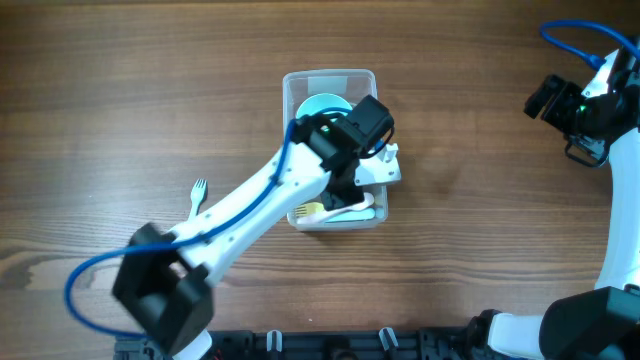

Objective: Pack container
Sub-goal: 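Lay the white spoon on the forks in the container, then grasp the light-green fork with the left gripper, then place the light-green fork with the cutlery in the container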

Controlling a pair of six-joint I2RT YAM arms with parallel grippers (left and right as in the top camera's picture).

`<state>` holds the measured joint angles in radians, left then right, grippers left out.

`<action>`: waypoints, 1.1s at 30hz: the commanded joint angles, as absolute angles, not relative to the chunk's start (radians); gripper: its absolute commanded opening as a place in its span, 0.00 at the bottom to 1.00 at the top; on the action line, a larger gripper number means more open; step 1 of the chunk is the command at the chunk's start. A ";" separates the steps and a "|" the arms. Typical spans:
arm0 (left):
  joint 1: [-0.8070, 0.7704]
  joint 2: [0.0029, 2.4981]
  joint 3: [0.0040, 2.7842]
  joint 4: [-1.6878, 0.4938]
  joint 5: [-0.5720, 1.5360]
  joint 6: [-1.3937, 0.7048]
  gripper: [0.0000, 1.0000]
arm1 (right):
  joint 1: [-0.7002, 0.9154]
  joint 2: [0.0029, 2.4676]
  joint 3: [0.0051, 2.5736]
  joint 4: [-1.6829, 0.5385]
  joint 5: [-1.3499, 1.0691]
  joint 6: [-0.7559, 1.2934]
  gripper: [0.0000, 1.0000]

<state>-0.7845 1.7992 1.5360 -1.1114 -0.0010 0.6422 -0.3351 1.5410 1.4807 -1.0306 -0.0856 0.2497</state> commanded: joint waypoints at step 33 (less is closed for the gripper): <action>0.112 1.769 0.975 -0.820 0.044 0.200 0.37 | -0.334 1.554 1.480 -1.029 -0.090 0.265 1.00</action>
<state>0.1375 1.7145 0.9821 -0.8318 0.0261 0.1169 -0.3351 1.5410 1.4807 -1.0309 -0.0856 0.2497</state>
